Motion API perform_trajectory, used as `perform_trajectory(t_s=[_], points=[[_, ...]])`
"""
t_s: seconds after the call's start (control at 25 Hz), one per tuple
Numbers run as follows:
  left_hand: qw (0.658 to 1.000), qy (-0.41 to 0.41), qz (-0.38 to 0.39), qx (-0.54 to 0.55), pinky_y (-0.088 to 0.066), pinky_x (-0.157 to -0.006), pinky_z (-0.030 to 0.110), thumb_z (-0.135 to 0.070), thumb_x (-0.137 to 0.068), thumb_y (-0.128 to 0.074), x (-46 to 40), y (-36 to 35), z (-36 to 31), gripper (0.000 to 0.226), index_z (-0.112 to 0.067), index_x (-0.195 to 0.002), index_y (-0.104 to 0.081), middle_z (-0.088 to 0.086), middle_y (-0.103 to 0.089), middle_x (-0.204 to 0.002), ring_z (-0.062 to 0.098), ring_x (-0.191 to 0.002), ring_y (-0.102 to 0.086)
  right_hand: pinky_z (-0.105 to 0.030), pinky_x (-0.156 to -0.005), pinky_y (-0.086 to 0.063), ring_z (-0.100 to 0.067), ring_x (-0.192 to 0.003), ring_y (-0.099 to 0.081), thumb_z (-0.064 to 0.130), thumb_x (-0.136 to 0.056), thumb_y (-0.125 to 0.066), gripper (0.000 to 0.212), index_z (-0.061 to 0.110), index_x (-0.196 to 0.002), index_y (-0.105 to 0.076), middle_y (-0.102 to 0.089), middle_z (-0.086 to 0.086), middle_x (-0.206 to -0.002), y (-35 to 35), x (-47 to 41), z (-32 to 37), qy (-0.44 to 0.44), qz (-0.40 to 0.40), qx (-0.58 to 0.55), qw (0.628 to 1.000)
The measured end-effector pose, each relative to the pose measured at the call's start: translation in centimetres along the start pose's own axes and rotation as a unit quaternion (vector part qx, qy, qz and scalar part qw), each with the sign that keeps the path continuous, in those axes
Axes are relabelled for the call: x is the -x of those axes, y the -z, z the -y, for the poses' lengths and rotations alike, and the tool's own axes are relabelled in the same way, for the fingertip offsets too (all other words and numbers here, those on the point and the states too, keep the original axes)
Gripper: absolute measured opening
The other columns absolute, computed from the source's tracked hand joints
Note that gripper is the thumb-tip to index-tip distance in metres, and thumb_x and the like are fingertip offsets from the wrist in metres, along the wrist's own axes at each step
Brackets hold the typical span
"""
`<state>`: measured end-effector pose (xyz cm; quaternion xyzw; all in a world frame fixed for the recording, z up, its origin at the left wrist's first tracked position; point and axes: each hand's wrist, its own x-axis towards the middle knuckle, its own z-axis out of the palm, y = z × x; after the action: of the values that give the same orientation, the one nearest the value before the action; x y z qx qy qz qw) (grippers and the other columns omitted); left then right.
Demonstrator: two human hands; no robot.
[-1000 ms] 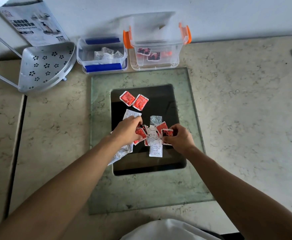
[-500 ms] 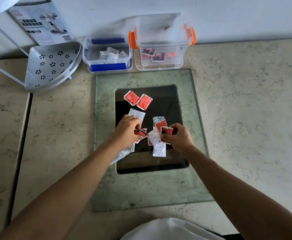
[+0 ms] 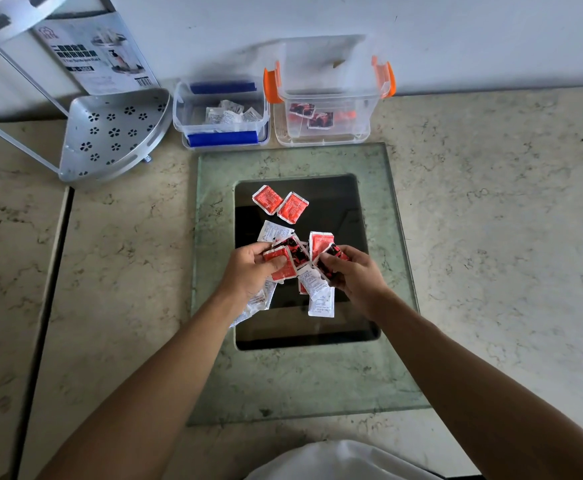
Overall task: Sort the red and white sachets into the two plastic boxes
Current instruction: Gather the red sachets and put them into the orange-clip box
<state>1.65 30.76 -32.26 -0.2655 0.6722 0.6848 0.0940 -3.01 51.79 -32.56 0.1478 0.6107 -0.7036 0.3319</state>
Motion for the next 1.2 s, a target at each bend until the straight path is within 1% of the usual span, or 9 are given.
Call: perform_trajectory(t_s=[0.16, 0.36, 0.52, 0.64, 0.72, 0.8, 0.92, 1.04, 1.2], points=[[1.0, -0.009, -0.008, 0.027, -0.055, -0.064, 0.022, -0.013, -0.088, -0.074, 0.9, -0.3, -0.3, 0.009, -0.011, -0.096, -0.071, 0.005, -0.075, -0.082, 0.012, -0.07, -0.07, -0.03, -0.068, -0.051, -0.019, -0.078, -0.068, 0.026, -0.093, -0.068, 0.016, 0.012, -0.099, -0.071, -0.076, -0.009, -0.092, -0.7, -0.1, 0.2, 0.019, 0.001, 0.012, 1.0], [0.972, 0.08, 0.013, 0.222, -0.061, -0.078, 0.049, 0.001, -0.088, -0.058, 1.9, -1.3, -0.7, 0.01, -0.006, -0.086, -0.064, 0.016, -0.072, -0.086, 0.029, -0.079, -0.072, -0.038, -0.067, -0.06, -0.027, -0.077, -0.072, 0.032, -0.092, -0.067, 0.023, 0.01, -0.098, -0.069, -0.075, -0.01, -0.087, -3.4, -0.1, 0.3, 0.043, 0.038, 0.167, 0.984], [0.94, 0.181, 0.056, 0.284, -0.06, -0.073, 0.05, -0.002, -0.088, -0.044, 2.9, -1.8, -0.1, 0.023, -0.007, -0.1, -0.063, 0.014, -0.07, -0.087, 0.026, -0.08, -0.07, -0.04, -0.067, -0.051, -0.025, -0.081, -0.059, 0.052, -0.094, -0.054, 0.039, 0.013, -0.093, -0.058, -0.056, -0.01, -0.098, -5.1, 0.2, -1.6, 0.113, 0.025, 0.456, 0.883], [0.945, 0.169, 0.085, 0.266, -0.058, -0.074, 0.052, -0.007, -0.089, -0.066, 3.4, -1.3, 1.2, 0.026, -0.017, -0.113, -0.063, 0.011, -0.072, -0.096, 0.026, -0.09, -0.071, -0.047, -0.073, -0.051, -0.033, -0.089, -0.053, 0.032, -0.098, -0.042, 0.032, 0.006, -0.103, -0.059, -0.055, -0.015, -0.106, -4.8, 1.1, -2.9, 0.238, 0.049, 0.575, 0.781], [0.937, 0.173, 0.101, 0.286, -0.057, -0.079, 0.058, -0.005, -0.084, -0.072, 3.6, -0.9, 1.8, 0.045, -0.022, -0.125, -0.063, 0.012, -0.073, -0.109, 0.033, -0.1, -0.071, -0.05, -0.066, -0.051, -0.032, -0.081, -0.051, 0.02, -0.097, -0.042, 0.029, -0.002, -0.091, -0.061, -0.06, -0.016, -0.097, -4.2, 1.2, -3.6, 0.26, 0.07, 0.522, 0.809], [0.936, 0.186, 0.08, 0.287, -0.057, -0.081, 0.059, 0.002, -0.089, -0.063, 3.5, -1.0, 2.3, 0.041, -0.02, -0.123, -0.066, 0.018, -0.071, -0.111, 0.037, -0.1, -0.07, -0.046, -0.077, -0.053, -0.026, -0.09, -0.055, 0.02, -0.099, -0.045, 0.023, 0.005, -0.106, -0.062, -0.058, -0.011, -0.111, -3.9, 1.3, -2.9, 0.224, 0.029, 0.459, 0.859], [0.933, 0.211, 0.041, 0.29, -0.052, -0.09, 0.068, 0.0, -0.094, -0.049, 3.7, -1.3, 2.4, 0.032, -0.012, -0.116, -0.068, 0.028, -0.068, -0.115, 0.046, -0.108, -0.068, -0.036, -0.069, -0.053, -0.021, -0.094, -0.061, 0.031, -0.094, -0.059, 0.032, 0.017, -0.123, -0.054, -0.05, -0.004, -0.121, -2.8, 1.1, -2.9, 0.158, -0.089, 0.51, 0.841], [0.934, 0.194, 0.047, 0.296, -0.052, -0.091, 0.067, 0.001, -0.094, -0.043, 3.7, -1.4, 2.3, 0.032, -0.007, -0.117, -0.063, 0.031, -0.069, -0.105, 0.048, -0.106, -0.068, -0.033, -0.067, -0.051, -0.022, -0.098, -0.06, 0.044, -0.086, -0.07, 0.052, 0.019, -0.127, -0.052, -0.049, -0.003, -0.121, -1.4, 0.9, -3.5, 0.12, -0.099, 0.59, 0.792], [0.959, 0.149, 0.029, 0.238, -0.06, -0.074, 0.054, -0.003, -0.091, -0.061, 3.5, -2.0, 1.1, 0.02, -0.008, -0.108, -0.07, 0.017, -0.068, -0.085, 0.032, -0.076, -0.07, -0.034, -0.075, -0.054, -0.017, -0.088, -0.059, 0.029, -0.08, -0.078, 0.035, 0.018, -0.109, -0.062, -0.056, 0.0, -0.108, -0.2, 0.3, -3.6, 0.121, -0.088, 0.504, 0.851]])
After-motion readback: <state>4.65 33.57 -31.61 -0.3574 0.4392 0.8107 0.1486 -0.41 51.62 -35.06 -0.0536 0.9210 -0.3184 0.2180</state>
